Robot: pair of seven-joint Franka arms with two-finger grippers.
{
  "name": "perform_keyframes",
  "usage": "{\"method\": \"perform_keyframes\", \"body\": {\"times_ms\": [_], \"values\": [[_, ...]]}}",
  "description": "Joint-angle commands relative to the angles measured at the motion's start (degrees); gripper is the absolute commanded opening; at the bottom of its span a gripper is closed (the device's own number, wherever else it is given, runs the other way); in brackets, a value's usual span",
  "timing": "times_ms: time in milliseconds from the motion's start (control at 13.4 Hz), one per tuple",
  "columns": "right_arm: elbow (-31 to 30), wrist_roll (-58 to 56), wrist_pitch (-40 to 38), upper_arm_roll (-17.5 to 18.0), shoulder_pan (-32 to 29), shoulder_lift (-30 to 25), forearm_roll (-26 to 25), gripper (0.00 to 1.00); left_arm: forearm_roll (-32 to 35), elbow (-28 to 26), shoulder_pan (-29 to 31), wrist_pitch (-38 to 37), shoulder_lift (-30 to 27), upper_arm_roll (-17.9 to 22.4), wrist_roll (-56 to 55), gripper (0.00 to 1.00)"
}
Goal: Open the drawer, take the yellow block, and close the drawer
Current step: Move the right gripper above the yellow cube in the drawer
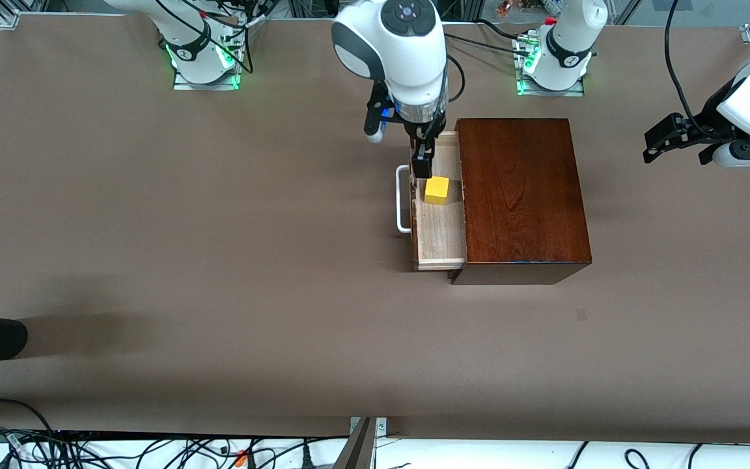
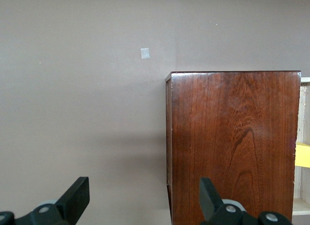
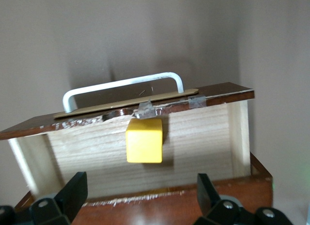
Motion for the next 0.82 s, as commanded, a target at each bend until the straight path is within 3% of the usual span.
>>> {"method": "perform_keyframes", "body": {"times_ms": [0,745], "values": [[2.4,1.0,1.8,-0.1,0.4,3.7,0.0,1.00,1.2,2.1,-0.3,-1.5,1.0,0.1,0.9,1.00],[2.4,0.5,7.4,-0.1,1.0,9.3,-0.2,1.00,1.1,2.0,-0.2,-2.4,0.9,0.2,3.0,1.00]]}}
